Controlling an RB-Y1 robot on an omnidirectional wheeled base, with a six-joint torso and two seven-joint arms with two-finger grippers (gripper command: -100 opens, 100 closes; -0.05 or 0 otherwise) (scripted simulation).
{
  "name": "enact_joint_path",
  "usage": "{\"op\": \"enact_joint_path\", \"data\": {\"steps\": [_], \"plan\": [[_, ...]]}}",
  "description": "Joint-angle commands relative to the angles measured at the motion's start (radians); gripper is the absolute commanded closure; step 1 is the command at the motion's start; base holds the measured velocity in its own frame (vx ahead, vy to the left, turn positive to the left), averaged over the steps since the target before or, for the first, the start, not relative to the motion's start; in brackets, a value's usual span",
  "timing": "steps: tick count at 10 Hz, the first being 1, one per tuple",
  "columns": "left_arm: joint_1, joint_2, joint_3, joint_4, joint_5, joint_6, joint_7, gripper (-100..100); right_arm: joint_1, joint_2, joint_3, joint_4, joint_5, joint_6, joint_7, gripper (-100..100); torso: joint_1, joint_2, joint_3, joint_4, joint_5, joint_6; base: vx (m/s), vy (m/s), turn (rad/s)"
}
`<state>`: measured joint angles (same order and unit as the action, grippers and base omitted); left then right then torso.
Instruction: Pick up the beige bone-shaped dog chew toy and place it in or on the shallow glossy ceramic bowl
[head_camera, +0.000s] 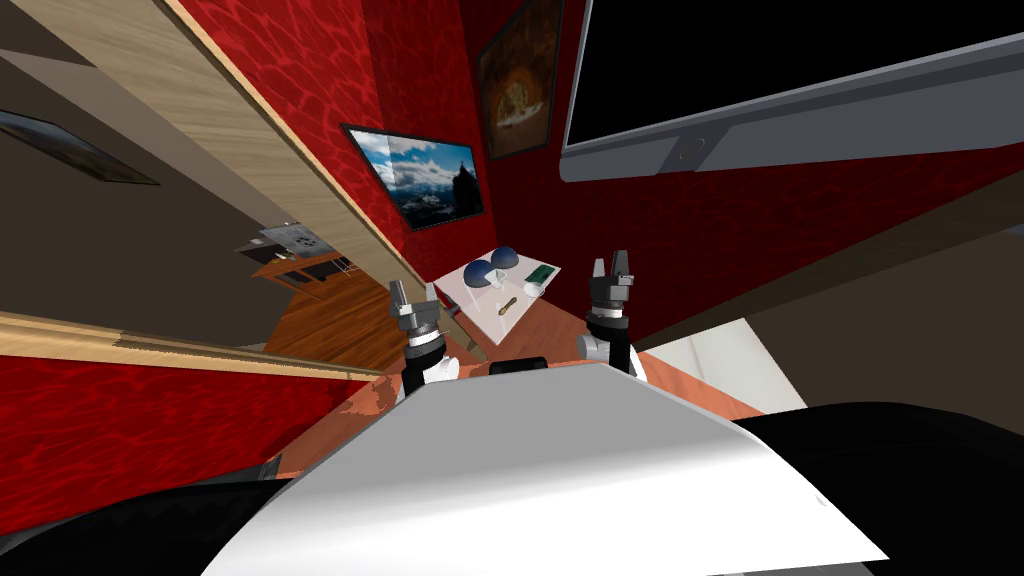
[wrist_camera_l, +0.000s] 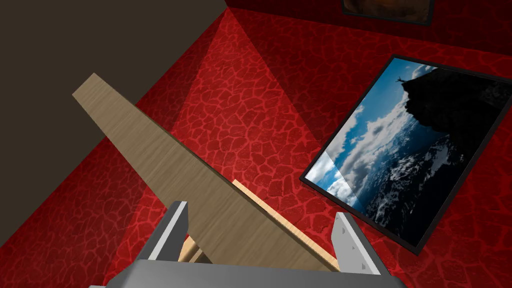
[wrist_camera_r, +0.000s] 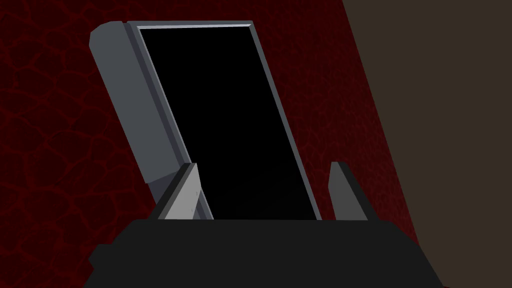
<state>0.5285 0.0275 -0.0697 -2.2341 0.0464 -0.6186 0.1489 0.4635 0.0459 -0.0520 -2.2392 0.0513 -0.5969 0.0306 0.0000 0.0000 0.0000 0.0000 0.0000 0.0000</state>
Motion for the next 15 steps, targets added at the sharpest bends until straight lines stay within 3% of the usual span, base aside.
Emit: {"op": "enact_joint_path", "data": {"steps": [1,5,6,9,15], "plan": [[-0.005,0.029,0.006,0.009,0.003,0.016,0.0,-100,0.0,0.0,0.0,0.0,0.0,0.0,0.0,0,0.0,0.0,0.0,0.0,0.0,0.0,-0.003,-0.013,0.017],[-0.034,0.1,0.042,0.064,0.024,0.107,-0.002,-100,0.0,0.0,0.0,0.0,0.0,0.0,0.0,0,-0.003,0.0,0.0,0.0,-0.001,0.0,-0.007,-0.048,0.034],[-0.034,0.1,0.042,0.064,0.024,0.107,-0.002,-100,0.0,0.0,0.0,0.0,0.0,0.0,0.0,0,-0.004,0.001,0.0,0.0,-0.001,0.0,-0.012,-0.035,0.017],[-0.058,0.124,0.069,0.105,0.042,0.175,-0.005,-100,0.0,0.0,0.0,0.0,0.0,0.0,0.0,0,-0.002,0.001,0.001,0.0,0.0,0.0,-0.02,-0.032,0.034],[-0.116,0.151,0.135,0.205,0.087,0.336,-0.011,-100,0.0,0.0,0.0,0.0,0.0,0.0,0.0,0,-0.002,0.002,0.001,0.0,-0.001,0.0,-0.032,-0.041,0.037]]}}
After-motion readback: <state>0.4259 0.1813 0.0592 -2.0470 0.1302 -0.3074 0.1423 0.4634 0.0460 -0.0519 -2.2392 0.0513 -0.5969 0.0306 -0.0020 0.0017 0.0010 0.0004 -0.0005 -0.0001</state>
